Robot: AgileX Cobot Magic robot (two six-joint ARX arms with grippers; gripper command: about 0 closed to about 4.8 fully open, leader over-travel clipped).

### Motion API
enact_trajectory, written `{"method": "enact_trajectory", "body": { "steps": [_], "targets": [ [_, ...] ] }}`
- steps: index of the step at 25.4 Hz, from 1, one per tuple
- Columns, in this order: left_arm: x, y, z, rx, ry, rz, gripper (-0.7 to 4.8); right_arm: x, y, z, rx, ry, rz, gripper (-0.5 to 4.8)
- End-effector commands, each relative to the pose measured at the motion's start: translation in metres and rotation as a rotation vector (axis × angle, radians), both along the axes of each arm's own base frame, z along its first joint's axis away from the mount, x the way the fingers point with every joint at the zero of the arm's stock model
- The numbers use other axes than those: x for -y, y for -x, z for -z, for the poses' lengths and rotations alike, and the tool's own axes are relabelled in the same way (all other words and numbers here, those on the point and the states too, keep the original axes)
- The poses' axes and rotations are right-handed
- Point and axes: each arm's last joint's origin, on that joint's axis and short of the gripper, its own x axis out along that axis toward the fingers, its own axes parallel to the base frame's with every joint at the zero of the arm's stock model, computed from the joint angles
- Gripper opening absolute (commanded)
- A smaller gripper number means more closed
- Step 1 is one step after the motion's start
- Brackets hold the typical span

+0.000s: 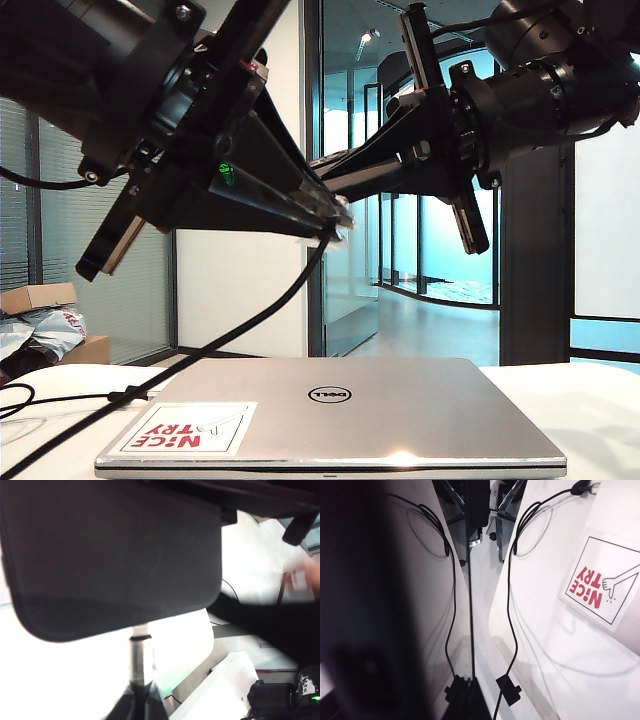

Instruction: Pick up the charging cable and the phone, plug the charging cable into the charging port on the phone, and finally place them back on the table.

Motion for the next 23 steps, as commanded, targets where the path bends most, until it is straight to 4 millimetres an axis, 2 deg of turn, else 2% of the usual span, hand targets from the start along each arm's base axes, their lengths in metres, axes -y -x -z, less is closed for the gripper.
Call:
{"method": "enact_trajectory", "body": {
  "steps": [1, 10, 23],
  "targets": [
    [0.0008, -0.0004, -0.0023, 0.010, 0.014, 0.003, -0.06, -0.0014, 0.0007, -0.0057, 0.032, -0.034, -0.042, -0.06],
    [-0.0001, -0.0003, -0.0011, 0.001, 0.002, 0.000, -0.06, 0.0002, 0.0017, -0.0033, -0.077, -0.016, 0.000, -0.06],
    [-0.0018, -0.0043, -0.0026, 0.010, 0.019, -0.020, -0.06, -0.0035, 0.0018, -0.0040, -0.049, -0.002, 0.019, -0.06]
  ]
}}
